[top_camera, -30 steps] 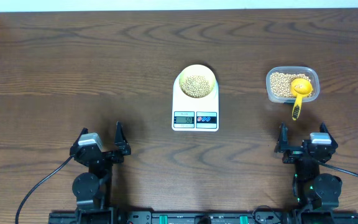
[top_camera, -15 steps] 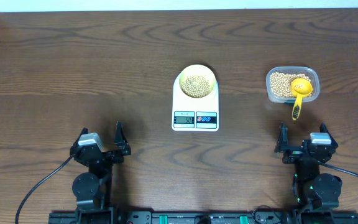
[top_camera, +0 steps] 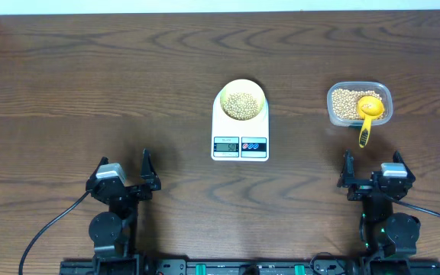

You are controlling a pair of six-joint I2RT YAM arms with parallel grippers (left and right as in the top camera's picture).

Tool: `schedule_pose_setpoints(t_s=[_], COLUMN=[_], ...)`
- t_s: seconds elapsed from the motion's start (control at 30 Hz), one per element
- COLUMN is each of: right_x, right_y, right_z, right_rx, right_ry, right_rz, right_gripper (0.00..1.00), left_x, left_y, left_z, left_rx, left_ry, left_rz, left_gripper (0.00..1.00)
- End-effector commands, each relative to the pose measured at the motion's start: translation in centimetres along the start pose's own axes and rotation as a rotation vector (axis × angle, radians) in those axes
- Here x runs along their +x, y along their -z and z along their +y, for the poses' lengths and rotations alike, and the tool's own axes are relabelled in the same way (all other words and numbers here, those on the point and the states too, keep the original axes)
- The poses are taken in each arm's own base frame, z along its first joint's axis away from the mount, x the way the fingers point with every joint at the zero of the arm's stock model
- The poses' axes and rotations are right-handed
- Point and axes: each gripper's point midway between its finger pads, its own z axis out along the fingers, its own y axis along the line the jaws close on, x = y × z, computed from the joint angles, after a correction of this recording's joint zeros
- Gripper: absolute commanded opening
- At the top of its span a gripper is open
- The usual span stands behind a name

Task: Scoop item into bowl and weigh 50g on scale

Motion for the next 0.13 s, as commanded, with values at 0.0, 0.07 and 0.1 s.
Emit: schedule_pose_setpoints(t_s=[0.0, 0.07, 0.1], right_x=[0.08, 0.08, 0.08], right_y=[0.02, 0.02, 0.02], right_z=[0.25, 0.25, 0.25], right_rx=[-0.011, -0.011, -0.011], right_ry=[0.009, 0.009, 0.009], right_rz=[0.000, 0.000, 0.000], right_gripper=[0.99, 0.99, 0.99], left_x=[1.45, 1.45, 1.45], left_y=[-0.03, -0.03, -0.03], left_z=[0.41, 0.41, 0.41], left_rx=[-0.016, -0.016, -0.016], left_ry=[-0.016, -0.016, -0.016], left_rz=[0.047, 0.047, 0.047], left_gripper=[0.98, 0.98, 0.98])
